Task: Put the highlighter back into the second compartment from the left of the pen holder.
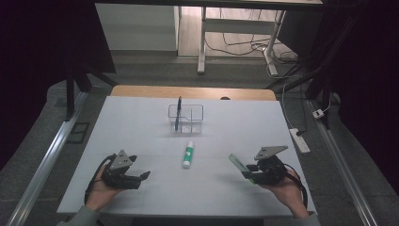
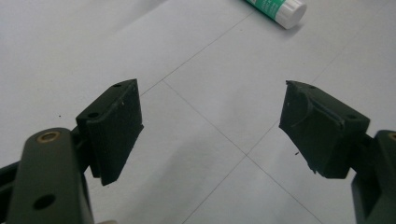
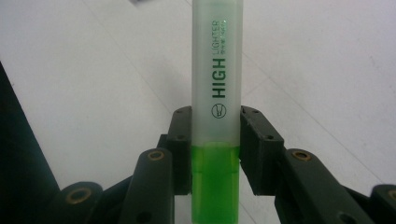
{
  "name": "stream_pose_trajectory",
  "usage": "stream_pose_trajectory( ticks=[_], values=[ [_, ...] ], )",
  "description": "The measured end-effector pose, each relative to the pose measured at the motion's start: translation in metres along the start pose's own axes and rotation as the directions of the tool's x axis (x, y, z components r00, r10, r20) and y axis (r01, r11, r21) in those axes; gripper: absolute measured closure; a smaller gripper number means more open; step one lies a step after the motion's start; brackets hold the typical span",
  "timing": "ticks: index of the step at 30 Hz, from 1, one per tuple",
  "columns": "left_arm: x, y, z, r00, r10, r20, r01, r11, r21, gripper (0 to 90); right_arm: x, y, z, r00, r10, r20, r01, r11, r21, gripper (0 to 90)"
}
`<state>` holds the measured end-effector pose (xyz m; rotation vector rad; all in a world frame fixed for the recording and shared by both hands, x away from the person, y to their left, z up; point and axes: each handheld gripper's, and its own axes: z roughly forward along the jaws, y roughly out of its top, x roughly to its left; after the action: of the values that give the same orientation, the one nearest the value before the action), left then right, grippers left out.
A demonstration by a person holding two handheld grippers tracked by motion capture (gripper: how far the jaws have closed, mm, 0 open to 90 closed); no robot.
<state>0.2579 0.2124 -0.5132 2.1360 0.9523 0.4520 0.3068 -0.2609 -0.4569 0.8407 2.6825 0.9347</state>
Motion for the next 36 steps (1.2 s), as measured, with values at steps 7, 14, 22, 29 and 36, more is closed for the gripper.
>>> stream_pose_trajectory(
  ticks=[7, 14, 22, 29, 36],
  values=[
    [-0.002, 0.002, 0.0, 1.0, 0.008, -0.001, -0.008, 1.0, -0.001, 20.7, 0.003, 0.008, 0.008, 0.9998, -0.013, -0.017, 0.013, 1.0, -0.008, 66.6],
    [-0.005, 0.004, 0.002, 0.9997, 0.025, -0.002, -0.025, 0.9997, 0.003, 20.7, 0.006, 0.019, 0.014, 0.9991, -0.031, -0.031, 0.03, 0.999, -0.023, 66.6],
    [-0.01, 0.01, 0.003, 0.9991, 0.041, 0.013, -0.041, 0.9991, -0.001, 20.7, 0.011, 0.032, 0.023, 0.9972, -0.065, -0.038, 0.064, 0.998, -0.018, 66.6],
    [-0.016, 0.023, 0.003, 0.9968, 0.076, 0.024, -0.076, 0.997, -0.014, 20.7, 0.02, 0.044, 0.032, 0.9937, -0.098, -0.054, 0.099, 0.995, 0.004, 66.6],
    [-0.028, 0.041, 0.007, 0.9897, 0.136, 0.044, -0.135, 0.9906, -0.017, 20.7, 0.029, 0.057, 0.042, 0.9889, -0.128, -0.075, 0.13, 0.991, 0.019, 66.6]
  ],
)
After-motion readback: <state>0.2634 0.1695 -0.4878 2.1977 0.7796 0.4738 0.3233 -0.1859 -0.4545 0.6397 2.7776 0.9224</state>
